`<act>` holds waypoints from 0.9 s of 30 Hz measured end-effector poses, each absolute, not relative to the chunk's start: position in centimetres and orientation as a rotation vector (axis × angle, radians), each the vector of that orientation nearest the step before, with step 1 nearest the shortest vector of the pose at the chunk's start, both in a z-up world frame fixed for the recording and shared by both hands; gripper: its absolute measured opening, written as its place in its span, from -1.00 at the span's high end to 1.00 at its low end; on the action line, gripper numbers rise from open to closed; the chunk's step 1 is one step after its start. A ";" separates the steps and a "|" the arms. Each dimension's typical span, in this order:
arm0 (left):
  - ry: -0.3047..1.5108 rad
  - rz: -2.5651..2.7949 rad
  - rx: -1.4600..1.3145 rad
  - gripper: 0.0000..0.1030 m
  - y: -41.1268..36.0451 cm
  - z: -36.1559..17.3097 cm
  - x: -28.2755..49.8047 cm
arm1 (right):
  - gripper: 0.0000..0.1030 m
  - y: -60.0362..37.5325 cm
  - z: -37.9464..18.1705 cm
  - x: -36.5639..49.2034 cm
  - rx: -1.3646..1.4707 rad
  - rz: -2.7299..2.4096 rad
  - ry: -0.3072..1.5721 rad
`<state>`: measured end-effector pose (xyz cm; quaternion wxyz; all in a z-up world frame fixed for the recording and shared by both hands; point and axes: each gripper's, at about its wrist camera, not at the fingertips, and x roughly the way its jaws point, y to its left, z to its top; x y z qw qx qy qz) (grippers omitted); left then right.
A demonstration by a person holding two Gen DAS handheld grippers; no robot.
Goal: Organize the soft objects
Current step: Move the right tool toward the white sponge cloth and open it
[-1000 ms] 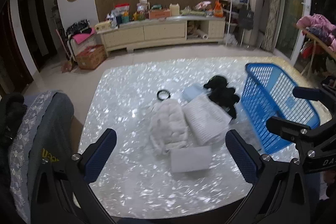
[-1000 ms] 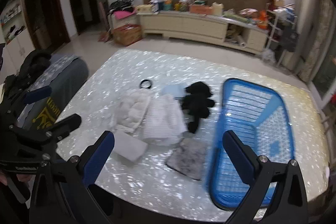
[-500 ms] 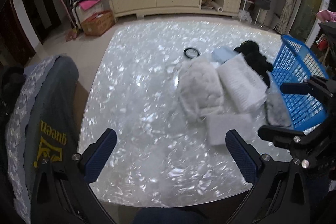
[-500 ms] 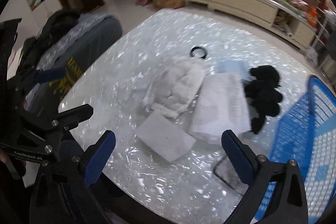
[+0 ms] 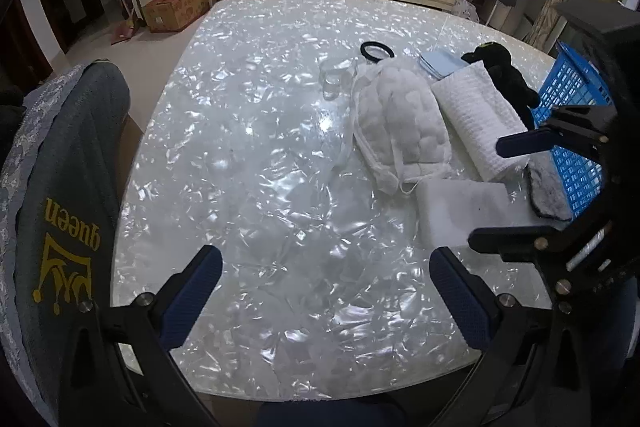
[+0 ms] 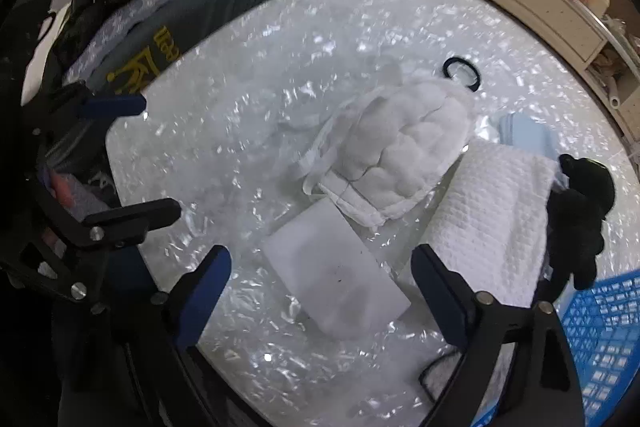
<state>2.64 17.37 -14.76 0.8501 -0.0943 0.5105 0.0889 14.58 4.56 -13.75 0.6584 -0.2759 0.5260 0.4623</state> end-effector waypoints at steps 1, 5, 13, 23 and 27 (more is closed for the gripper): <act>1.082 0.181 -0.202 -1.00 17.3 -15.0 2.8 | -0.72 4.7 -14.2 14.8 -0.637 1.054 1.204; 1.098 0.157 -0.216 -1.00 17.4 -16.0 3.0 | -0.70 5.3 -15.6 14.9 -0.676 1.066 1.230; 1.112 0.147 -0.240 -1.00 17.7 -17.1 3.1 | -0.55 5.3 -18.0 14.9 -0.728 1.068 1.286; 1.099 0.141 -0.243 -1.00 17.4 -16.7 3.1 | -0.21 5.0 -18.6 14.0 -0.745 1.092 1.241; 1.094 0.139 -0.247 -1.00 17.4 -16.3 3.2 | -0.07 4.6 -18.4 13.8 -0.730 1.102 1.234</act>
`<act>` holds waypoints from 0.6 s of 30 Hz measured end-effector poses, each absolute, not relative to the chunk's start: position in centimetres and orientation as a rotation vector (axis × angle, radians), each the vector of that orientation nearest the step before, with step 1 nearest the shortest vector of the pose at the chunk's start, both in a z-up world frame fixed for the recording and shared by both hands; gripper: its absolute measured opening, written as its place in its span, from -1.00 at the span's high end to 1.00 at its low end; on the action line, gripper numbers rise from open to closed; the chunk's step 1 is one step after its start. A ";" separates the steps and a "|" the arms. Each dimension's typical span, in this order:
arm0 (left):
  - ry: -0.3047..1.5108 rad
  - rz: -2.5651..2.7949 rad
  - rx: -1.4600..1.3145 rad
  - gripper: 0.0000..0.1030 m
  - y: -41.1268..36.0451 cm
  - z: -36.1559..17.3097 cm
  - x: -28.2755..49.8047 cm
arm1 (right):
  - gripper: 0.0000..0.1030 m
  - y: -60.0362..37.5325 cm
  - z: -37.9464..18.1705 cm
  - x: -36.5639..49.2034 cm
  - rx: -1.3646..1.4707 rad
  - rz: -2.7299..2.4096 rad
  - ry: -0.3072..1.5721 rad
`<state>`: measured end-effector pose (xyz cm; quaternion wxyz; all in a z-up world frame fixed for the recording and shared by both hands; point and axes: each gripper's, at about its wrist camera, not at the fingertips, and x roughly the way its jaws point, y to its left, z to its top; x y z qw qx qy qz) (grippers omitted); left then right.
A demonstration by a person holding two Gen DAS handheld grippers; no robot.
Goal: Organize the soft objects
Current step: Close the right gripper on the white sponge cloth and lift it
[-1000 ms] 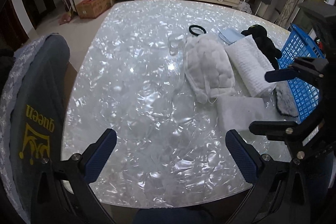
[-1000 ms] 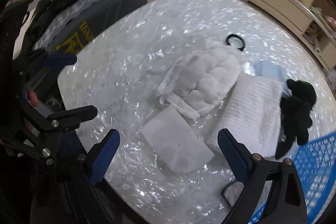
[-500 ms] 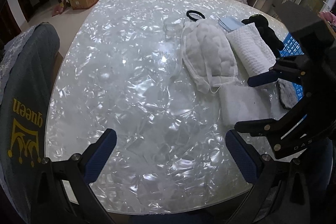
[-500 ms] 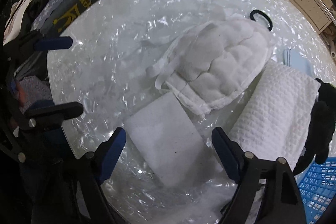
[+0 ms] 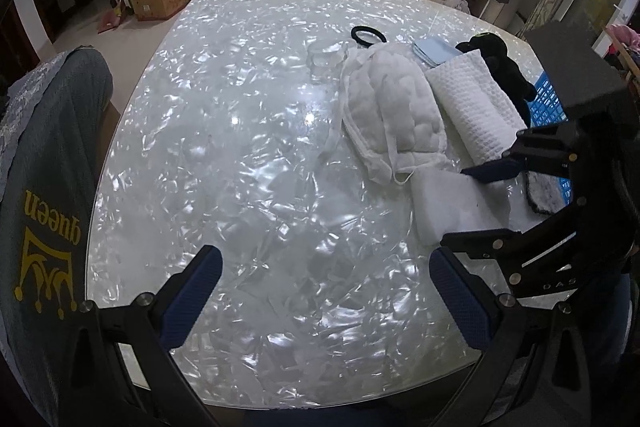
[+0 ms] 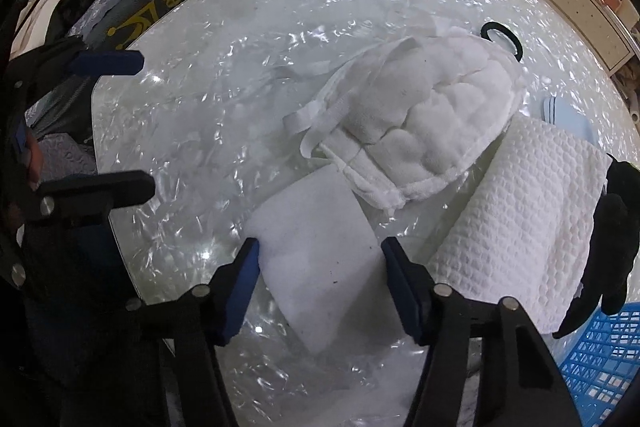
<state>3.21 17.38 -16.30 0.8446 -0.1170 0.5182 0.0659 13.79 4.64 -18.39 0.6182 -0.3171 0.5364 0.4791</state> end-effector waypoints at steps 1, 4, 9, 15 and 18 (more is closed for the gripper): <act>1.093 0.139 -0.248 -1.00 17.4 -16.2 3.3 | -0.03 4.5 -18.4 13.7 -0.726 1.104 1.230; 1.088 0.140 -0.248 -1.00 17.3 -15.7 3.6 | 0.01 4.2 -18.2 13.7 -0.699 1.106 1.243; 1.073 0.139 -0.232 -1.00 17.0 -14.8 3.7 | 0.01 2.3 -17.0 14.2 -0.624 1.082 1.252; 1.065 0.137 -0.227 -1.00 16.8 -14.2 4.0 | 0.01 0.8 -15.5 15.1 -0.571 1.059 1.241; 1.064 0.131 -0.229 -1.00 16.7 -13.9 4.1 | 0.00 0.0 -14.8 15.5 -0.551 1.049 1.234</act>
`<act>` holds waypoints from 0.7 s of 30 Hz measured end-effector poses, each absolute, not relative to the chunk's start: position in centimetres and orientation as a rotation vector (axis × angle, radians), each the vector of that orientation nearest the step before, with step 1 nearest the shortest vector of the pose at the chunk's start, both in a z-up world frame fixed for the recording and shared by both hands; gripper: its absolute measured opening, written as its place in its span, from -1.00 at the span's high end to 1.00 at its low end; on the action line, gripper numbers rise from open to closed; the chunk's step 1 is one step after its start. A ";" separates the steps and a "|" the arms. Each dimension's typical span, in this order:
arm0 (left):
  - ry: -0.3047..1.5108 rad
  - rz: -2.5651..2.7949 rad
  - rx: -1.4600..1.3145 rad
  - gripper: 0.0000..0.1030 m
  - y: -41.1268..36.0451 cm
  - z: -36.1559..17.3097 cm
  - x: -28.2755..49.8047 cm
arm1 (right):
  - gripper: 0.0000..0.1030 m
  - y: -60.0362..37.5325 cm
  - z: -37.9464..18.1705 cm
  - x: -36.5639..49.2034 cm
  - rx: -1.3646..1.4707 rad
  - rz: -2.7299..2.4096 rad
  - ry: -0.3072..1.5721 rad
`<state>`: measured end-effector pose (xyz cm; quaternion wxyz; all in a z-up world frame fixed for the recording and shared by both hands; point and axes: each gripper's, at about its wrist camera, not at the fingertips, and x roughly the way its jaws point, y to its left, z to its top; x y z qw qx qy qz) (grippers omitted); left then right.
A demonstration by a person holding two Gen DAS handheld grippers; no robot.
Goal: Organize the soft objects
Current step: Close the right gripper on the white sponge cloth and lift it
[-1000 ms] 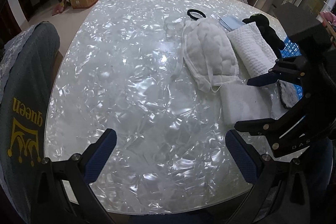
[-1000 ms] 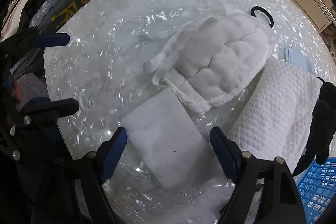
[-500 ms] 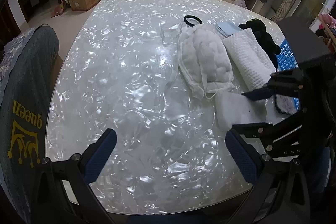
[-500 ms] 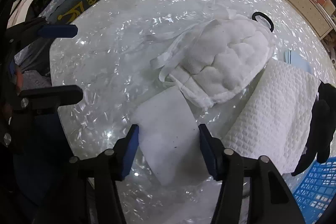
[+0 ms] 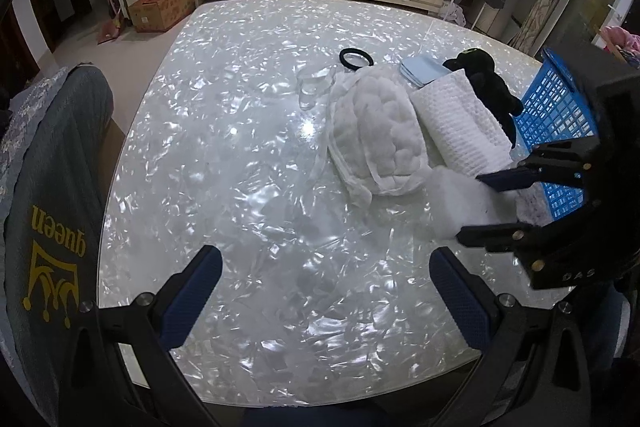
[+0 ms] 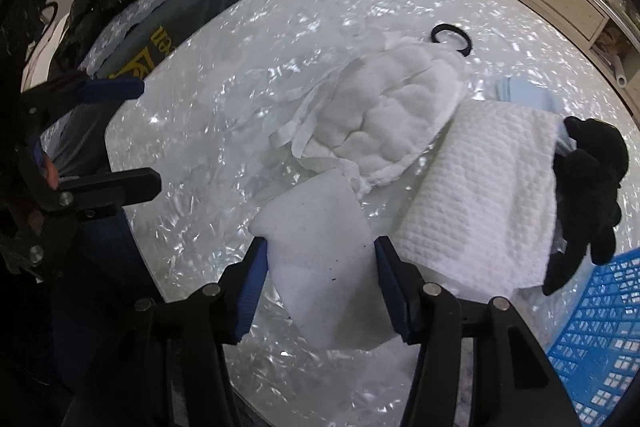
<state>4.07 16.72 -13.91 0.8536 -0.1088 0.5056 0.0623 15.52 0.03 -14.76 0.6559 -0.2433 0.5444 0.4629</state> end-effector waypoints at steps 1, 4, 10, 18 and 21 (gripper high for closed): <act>1.061 0.127 -0.228 -1.00 16.6 -13.7 4.2 | 0.00 -0.3 -14.2 15.8 -0.539 1.042 1.226; 1.056 0.121 -0.222 -1.00 16.3 -13.3 4.6 | 0.00 -1.0 -12.4 16.4 -0.498 1.025 1.207; 1.045 0.090 -0.216 -1.00 15.4 -12.3 6.0 | -0.01 -3.4 -9.0 17.2 -0.459 0.983 1.156; 1.061 0.020 -0.314 -1.00 15.8 -11.9 9.3 | -0.02 -6.3 -6.1 18.5 -0.402 0.908 1.104; 1.071 0.049 -0.242 -1.00 15.5 -11.9 11.0 | -0.03 -7.2 -5.0 19.1 -0.383 0.884 1.084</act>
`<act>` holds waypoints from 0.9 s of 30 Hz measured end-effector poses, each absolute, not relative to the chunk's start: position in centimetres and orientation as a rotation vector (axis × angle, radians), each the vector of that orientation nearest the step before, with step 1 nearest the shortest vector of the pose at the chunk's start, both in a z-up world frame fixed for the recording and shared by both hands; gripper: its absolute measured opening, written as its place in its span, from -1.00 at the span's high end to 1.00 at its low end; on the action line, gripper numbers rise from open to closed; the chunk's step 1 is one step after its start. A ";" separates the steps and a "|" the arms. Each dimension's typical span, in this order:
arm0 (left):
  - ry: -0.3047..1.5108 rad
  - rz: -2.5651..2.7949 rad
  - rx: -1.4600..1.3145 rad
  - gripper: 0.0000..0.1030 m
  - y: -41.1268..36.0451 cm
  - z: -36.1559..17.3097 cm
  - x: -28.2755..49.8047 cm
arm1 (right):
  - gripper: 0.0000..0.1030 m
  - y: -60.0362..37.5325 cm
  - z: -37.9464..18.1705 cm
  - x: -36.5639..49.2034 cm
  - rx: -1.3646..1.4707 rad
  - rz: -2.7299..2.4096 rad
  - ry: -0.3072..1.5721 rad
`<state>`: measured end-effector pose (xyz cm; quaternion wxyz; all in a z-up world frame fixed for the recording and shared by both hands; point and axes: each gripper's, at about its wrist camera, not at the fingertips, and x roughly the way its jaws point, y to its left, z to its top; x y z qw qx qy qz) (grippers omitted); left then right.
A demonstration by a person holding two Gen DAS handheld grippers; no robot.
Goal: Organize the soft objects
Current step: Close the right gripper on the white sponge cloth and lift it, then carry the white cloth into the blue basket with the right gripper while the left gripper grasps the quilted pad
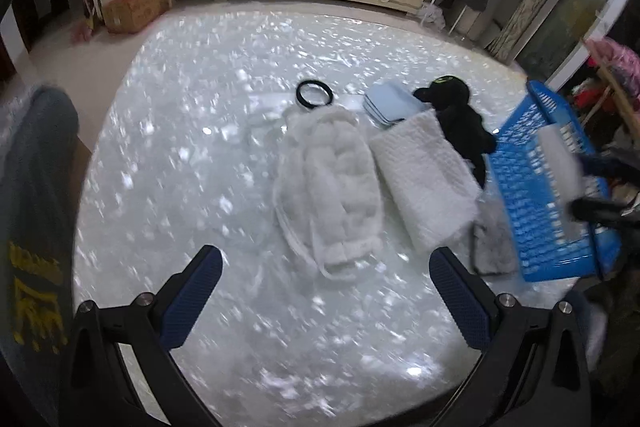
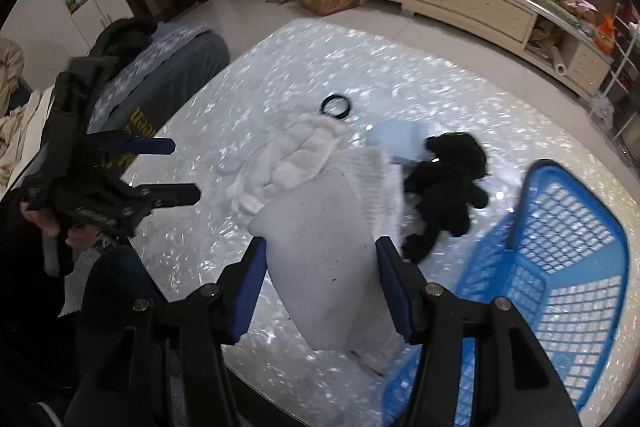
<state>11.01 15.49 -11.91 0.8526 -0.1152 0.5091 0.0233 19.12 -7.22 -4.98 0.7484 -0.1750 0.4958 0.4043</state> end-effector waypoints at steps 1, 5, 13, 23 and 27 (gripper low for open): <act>1.073 0.050 -0.224 -1.00 15.4 -11.9 11.4 | -0.03 -7.6 -4.6 19.3 -0.379 0.875 1.077; 1.093 0.038 -0.179 -1.00 15.3 -12.7 13.6 | -0.04 -9.2 -3.1 20.1 -0.360 0.838 1.052; 1.150 0.027 -0.139 -1.00 15.5 -15.7 17.4 | -0.06 -13.2 -2.1 21.6 -0.316 0.744 1.039; 1.211 0.036 -0.094 -1.00 14.8 -19.5 20.2 | -0.07 -17.3 -3.7 22.7 -0.261 0.644 1.084; 1.229 0.028 -0.089 -0.97 14.6 -20.4 20.9 | -0.07 -17.7 -4.0 23.1 -0.250 0.629 1.098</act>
